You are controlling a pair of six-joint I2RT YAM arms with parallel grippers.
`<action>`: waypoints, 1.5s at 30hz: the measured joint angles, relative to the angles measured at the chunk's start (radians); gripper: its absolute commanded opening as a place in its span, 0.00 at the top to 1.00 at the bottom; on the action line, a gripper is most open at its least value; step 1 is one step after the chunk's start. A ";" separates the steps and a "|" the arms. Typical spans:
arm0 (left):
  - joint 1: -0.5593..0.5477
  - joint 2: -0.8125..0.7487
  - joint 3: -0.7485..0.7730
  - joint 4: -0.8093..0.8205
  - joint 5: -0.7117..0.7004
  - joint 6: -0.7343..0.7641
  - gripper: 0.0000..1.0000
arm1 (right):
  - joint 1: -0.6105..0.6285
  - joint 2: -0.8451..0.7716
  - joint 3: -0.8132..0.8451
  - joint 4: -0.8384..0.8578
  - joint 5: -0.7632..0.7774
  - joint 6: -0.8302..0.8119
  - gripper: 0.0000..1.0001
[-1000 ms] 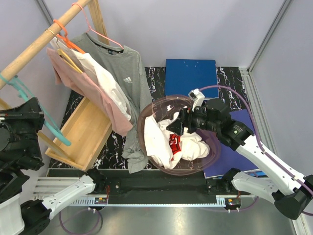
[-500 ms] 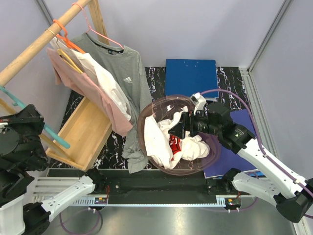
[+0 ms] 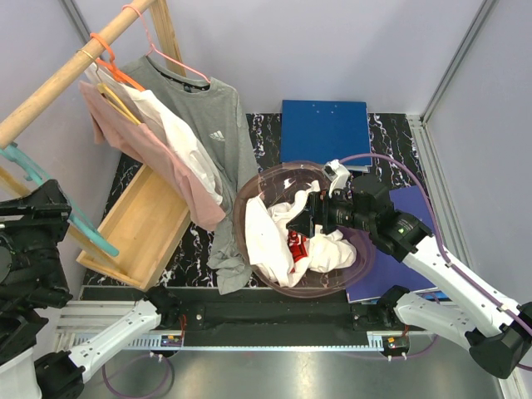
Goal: Remove the t-shirt from the hanger
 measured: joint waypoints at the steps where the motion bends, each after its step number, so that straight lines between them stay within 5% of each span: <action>1: 0.000 -0.005 0.000 0.000 0.012 0.006 0.38 | 0.000 -0.001 -0.002 0.000 0.000 0.002 0.13; 15: 0.000 -0.102 0.145 -0.133 0.258 0.003 0.24 | 0.000 -0.015 -0.011 0.000 -0.008 0.009 0.12; 22: 0.000 -0.108 0.206 -0.199 0.365 0.056 0.27 | 0.000 -0.015 -0.012 0.000 -0.014 0.009 0.12; 30: 0.000 -0.128 0.224 -0.093 0.559 0.148 0.31 | 0.000 -0.014 -0.019 0.001 -0.026 0.014 0.12; 37: 0.000 0.003 0.285 0.026 0.675 0.188 0.36 | 0.000 -0.016 -0.031 0.001 -0.026 0.023 0.12; 45: 0.000 0.241 0.298 0.130 0.604 0.238 0.40 | 0.000 -0.032 -0.033 0.001 -0.026 0.036 0.12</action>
